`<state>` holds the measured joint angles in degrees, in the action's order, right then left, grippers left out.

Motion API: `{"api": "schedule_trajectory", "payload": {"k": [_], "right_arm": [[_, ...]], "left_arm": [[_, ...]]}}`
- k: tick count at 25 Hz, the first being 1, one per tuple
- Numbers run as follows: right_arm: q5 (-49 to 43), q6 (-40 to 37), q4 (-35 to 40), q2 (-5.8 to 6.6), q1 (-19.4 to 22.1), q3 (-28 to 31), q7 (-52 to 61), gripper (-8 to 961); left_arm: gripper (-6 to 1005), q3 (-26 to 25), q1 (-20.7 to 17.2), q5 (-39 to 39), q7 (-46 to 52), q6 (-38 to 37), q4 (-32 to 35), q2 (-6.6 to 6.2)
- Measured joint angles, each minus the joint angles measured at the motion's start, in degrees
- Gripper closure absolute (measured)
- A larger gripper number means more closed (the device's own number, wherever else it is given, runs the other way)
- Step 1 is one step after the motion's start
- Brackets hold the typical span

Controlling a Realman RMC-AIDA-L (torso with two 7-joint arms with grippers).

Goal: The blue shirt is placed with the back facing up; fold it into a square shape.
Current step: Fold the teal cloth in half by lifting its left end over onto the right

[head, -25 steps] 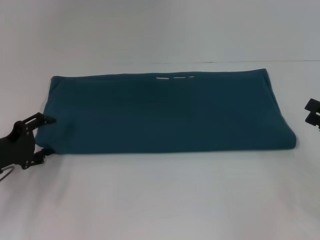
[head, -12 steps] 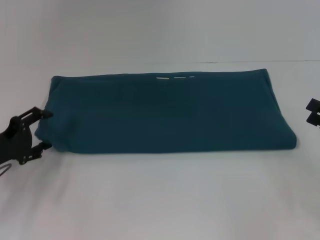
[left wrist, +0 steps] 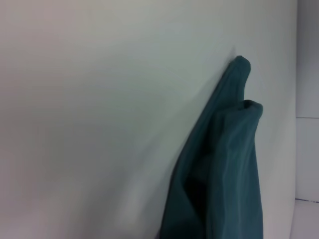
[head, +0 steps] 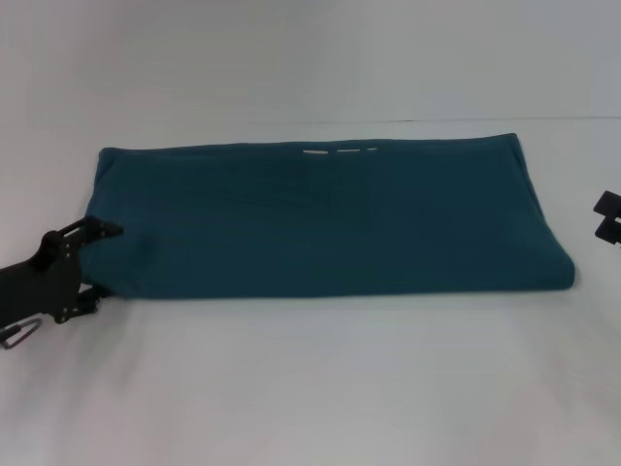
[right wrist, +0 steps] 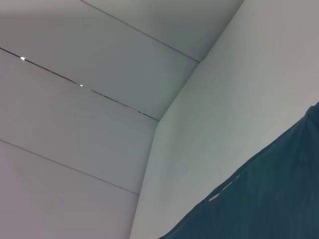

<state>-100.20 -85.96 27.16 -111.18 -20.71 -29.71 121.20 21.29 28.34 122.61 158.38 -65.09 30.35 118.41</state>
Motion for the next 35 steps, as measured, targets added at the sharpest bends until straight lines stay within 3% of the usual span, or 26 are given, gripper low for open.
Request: {"api": "schedule_trajectory", "payload": {"k": [6, 13, 23, 35], "right_arm": [[0.0, 0.4, 0.0, 0.00, 0.2, 0.0, 0.0, 311], [0.1, 0.2, 0.0, 0.07, 0.3, 0.0, 0.2, 311], [0.1, 0.8, -0.3, 0.13, 0.2, 0.0, 0.3, 311], [0.0, 0.9, -0.5, 0.28, 0.4, 0.0, 0.0, 311]], "left_arm": [[108, -0.1, 1.1, -0.3, -0.7, 2.4, -0.1, -0.29], [109, -1.8, -0.7, -3.8, -4.1, -5.4, 2.3, -0.12], [108, -1.4, -0.4, 2.8, -1.3, -1.5, 0.4, -0.19], [118, -0.6, 3.2, 3.0, -1.6, 4.2, -1.8, -0.75]]}}
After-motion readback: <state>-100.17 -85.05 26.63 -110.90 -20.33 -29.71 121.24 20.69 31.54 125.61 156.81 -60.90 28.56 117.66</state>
